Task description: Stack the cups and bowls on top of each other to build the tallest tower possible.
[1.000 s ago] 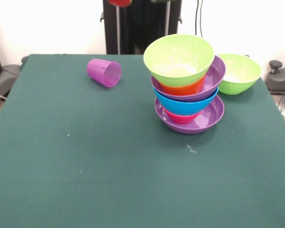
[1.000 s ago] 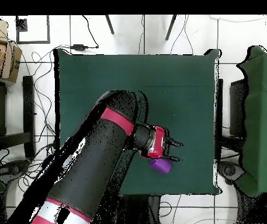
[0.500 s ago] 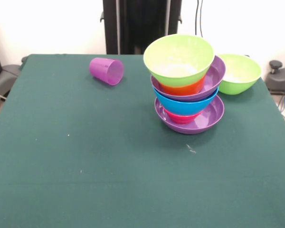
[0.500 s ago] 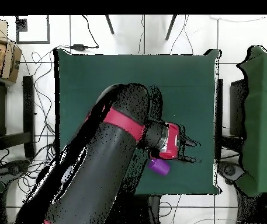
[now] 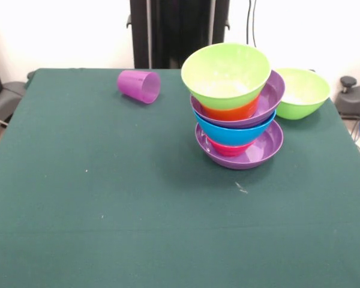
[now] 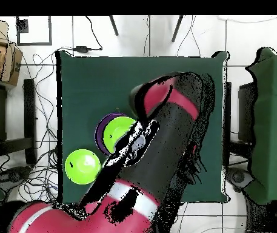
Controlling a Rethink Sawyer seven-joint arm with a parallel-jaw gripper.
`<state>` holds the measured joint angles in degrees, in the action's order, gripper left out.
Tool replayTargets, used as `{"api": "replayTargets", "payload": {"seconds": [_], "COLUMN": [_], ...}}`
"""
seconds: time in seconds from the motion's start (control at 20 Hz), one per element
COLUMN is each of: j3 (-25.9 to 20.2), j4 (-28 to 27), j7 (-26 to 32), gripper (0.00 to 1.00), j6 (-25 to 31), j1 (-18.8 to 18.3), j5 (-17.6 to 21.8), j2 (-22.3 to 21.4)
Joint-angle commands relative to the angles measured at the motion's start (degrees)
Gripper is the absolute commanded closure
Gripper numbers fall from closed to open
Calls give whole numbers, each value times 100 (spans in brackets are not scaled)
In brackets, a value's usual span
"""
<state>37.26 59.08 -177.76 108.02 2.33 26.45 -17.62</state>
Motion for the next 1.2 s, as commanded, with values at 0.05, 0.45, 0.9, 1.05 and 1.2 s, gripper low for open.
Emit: {"api": "replayTargets", "payload": {"seconds": [0.05,0.45,0.9,1.05,1.2], "j3": [-983,-941,-1053,-1042,-1108], "j4": [-699,-881,-1392,-1351,-1457], "j7": [1205,1647,1281,1032,770], "gripper": [0,0,0,0,0], "j6": [1132,1170,1068,1210,1208], "j1": [-475,-724,-912,-875,-893], "j5": [-186,194,9,-137,-286], "j2": [680,682,1240,1330,1533]}}
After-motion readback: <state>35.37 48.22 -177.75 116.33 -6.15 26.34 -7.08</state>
